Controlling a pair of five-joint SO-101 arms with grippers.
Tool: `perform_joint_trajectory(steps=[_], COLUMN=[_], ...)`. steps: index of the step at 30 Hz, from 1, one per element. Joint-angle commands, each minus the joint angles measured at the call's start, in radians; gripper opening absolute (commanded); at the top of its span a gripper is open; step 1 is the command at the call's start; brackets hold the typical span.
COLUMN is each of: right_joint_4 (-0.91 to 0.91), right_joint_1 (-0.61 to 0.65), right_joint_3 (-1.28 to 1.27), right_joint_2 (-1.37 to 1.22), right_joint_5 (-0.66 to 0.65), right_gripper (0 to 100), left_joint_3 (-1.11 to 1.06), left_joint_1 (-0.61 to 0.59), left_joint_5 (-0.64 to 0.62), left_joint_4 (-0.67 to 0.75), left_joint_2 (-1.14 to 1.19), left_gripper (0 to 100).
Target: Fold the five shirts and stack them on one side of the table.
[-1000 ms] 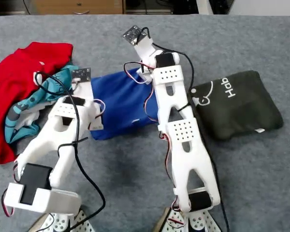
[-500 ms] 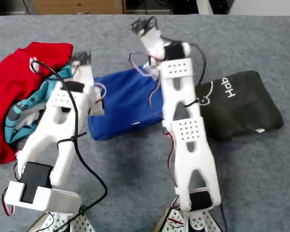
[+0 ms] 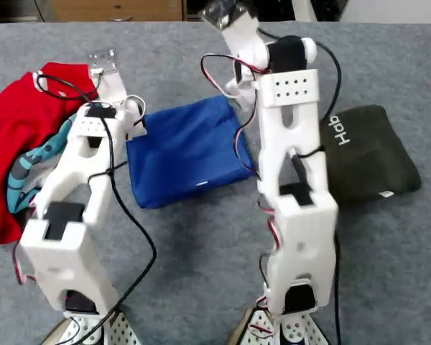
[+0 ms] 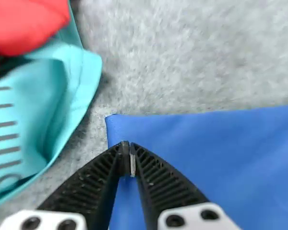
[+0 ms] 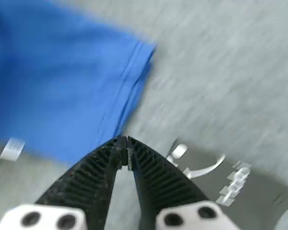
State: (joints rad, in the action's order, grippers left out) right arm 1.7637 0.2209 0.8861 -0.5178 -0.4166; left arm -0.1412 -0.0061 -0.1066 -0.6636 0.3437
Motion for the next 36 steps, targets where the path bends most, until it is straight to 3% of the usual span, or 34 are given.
perform_joint_trajectory(steps=[1, 8, 16, 24, 31, 36], right_joint_4=[-0.104, -0.327, -0.427, -0.295, -0.015, 0.025], right_joint_1=[0.005, 0.002, -0.088, -0.082, -0.082, -0.117], right_joint_3=[-0.394, -0.748, -0.814, -0.616, -0.392, -0.522], right_joint_2=[0.185, 0.203, 0.047, -0.012, -0.012, 0.120], right_joint_5=[-0.008, -0.003, -0.012, -0.032, -0.035, -0.035], right_gripper=[0.5, 0.5, 0.5, 0.5, 0.5, 0.4], left_joint_3=[0.104, 0.226, 0.325, 0.330, 0.345, 0.216], left_joint_1=[-0.020, -0.068, -0.075, -0.080, -0.114, -0.103], left_joint_5=[-0.051, -0.072, -0.072, -0.074, -0.135, -0.130], left_joint_4=[0.002, -0.038, -0.124, -0.166, -0.275, -0.292], left_joint_2=[0.042, 0.154, 0.200, 0.196, 0.150, -0.087], left_gripper=[2, 2, 2, 2, 2, 2])
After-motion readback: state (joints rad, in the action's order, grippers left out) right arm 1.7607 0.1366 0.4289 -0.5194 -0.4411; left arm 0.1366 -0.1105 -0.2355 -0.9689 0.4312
